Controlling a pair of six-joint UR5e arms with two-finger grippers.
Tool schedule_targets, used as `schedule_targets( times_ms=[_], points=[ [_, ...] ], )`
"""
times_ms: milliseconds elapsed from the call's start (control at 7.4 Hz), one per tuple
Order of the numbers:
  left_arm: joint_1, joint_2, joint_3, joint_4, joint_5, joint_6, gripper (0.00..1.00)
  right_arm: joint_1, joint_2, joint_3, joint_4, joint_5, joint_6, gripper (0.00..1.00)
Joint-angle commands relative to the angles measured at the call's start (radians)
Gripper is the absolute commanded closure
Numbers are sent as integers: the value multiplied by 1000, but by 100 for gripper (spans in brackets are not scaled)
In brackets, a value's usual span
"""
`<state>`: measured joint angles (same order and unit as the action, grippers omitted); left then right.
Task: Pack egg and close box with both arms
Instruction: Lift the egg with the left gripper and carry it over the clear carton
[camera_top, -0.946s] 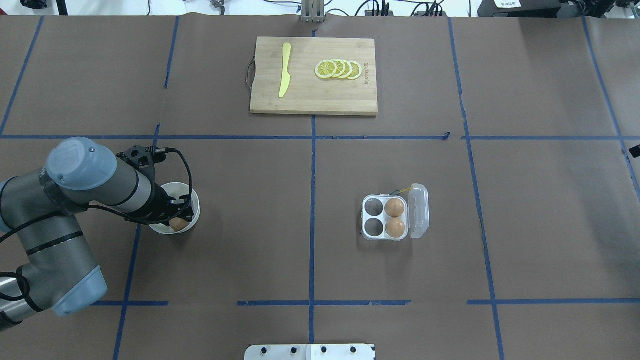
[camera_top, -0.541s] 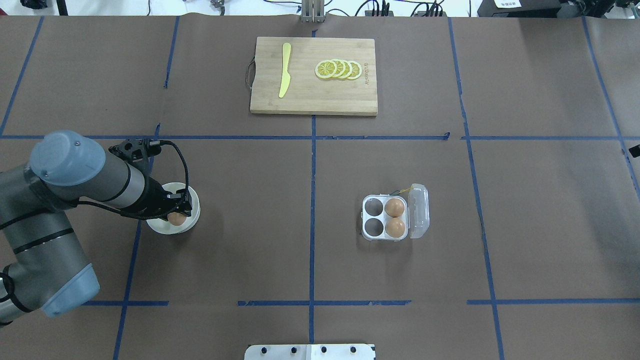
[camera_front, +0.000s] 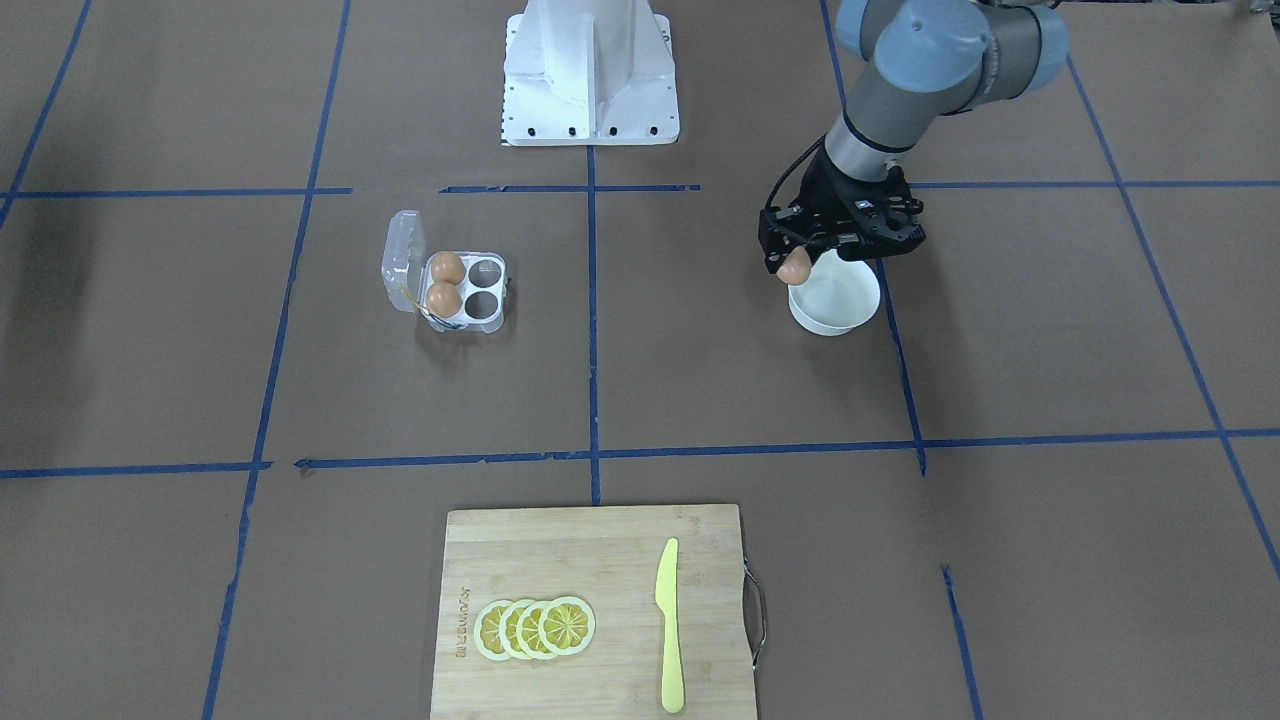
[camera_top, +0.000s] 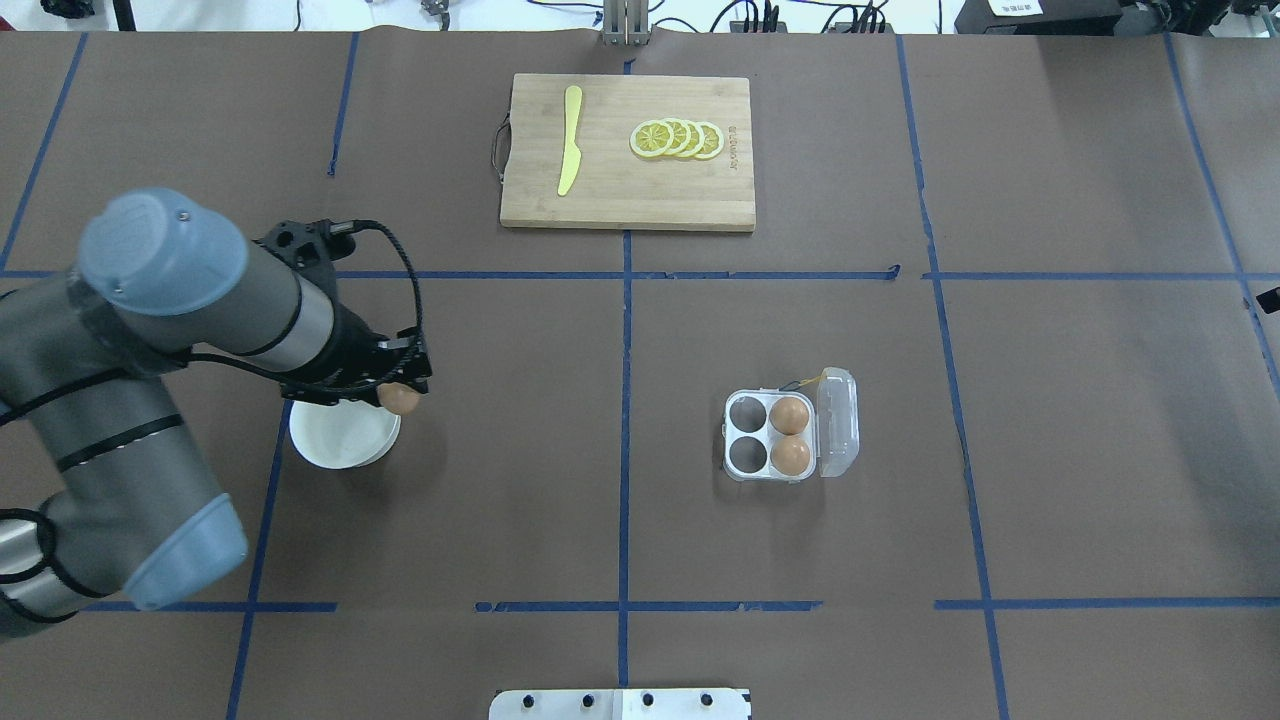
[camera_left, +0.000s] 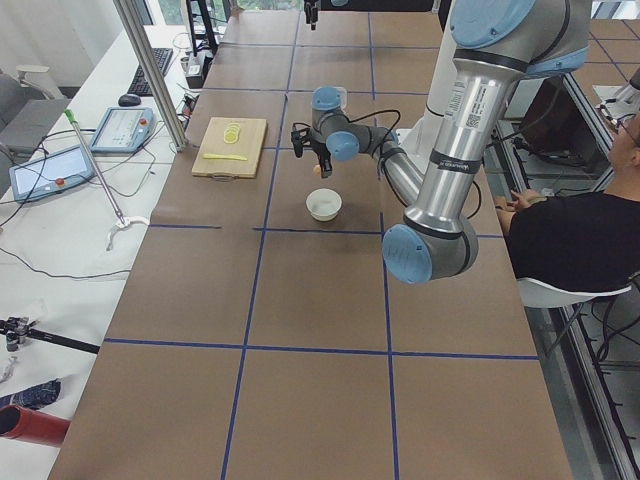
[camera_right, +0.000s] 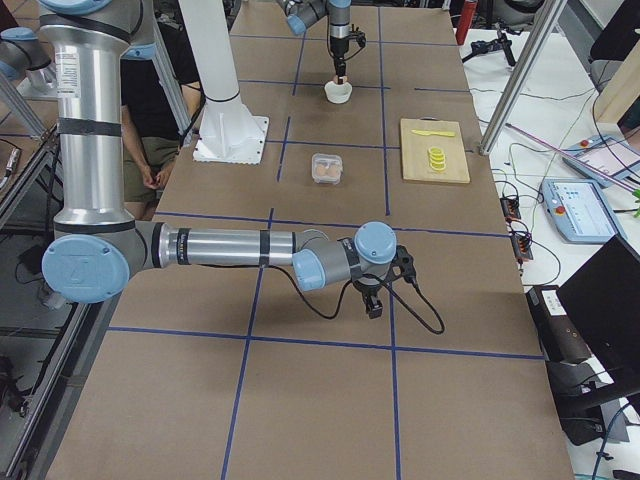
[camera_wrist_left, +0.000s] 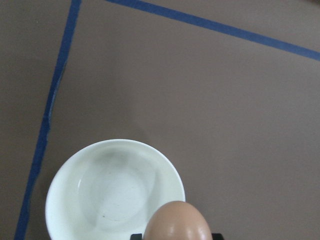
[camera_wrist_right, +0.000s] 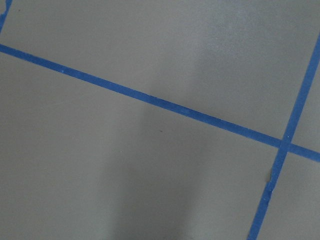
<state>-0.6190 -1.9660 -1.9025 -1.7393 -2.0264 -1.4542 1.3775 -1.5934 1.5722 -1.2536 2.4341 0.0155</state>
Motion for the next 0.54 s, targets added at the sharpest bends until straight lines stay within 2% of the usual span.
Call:
schedule_targets(
  times_ms=[0, 135, 270, 405],
  points=[
    [100, -218, 129, -12, 33, -182, 100, -1, 0, -3, 13, -1, -2, 0],
    [166, -308, 199, -98, 95, -277, 100, -2, 0, 0, 13, -1, 0, 0],
    [179, -415, 291, -121, 115, -296, 100, -2, 0, 0, 13, 0, 0, 0],
    [197, -475, 346, -132, 117, -336, 100, -3, 0, 0, 13, 0, 0, 0]
  ],
)
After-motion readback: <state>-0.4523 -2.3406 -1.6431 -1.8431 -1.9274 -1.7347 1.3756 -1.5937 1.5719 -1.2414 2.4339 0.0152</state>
